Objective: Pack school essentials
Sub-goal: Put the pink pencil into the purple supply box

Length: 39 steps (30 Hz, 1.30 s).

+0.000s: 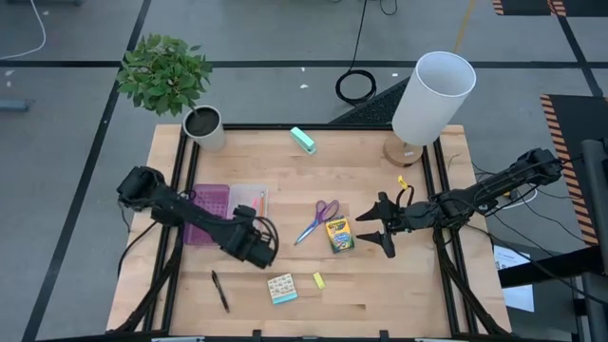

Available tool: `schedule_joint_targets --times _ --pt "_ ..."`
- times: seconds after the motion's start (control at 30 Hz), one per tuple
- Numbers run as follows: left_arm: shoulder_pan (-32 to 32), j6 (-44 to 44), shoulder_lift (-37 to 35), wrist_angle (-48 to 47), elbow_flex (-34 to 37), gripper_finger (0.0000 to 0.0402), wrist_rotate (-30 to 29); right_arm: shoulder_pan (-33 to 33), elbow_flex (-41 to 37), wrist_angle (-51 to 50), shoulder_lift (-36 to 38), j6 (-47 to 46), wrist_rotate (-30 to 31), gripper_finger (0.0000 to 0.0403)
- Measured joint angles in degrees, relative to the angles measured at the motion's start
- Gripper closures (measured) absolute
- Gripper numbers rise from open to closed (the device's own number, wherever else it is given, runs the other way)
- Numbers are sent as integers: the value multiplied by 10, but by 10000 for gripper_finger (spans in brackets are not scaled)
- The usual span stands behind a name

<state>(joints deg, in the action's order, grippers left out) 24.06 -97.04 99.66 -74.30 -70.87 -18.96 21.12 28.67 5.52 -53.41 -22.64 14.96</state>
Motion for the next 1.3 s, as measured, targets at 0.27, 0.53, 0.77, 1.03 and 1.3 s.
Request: schedule_joint_targets --times 0.27,0.53,0.77,1.03,1.3 --pt "-38 42 0 14 0 376 3 0 0 0 0 9 -1 152" --pt "-48 56 0 16 0 376 8 0 0 0 0 9 -2 152" --pt "-74 94 0 17 0 376 9 0 0 0 0 9 -2 152" --pt "-80 117 0 57 0 373 8 0 0 1 0 14 -2 152" --pt "-80 134 0 83 0 309 6 0 0 2 0 33 -2 152"
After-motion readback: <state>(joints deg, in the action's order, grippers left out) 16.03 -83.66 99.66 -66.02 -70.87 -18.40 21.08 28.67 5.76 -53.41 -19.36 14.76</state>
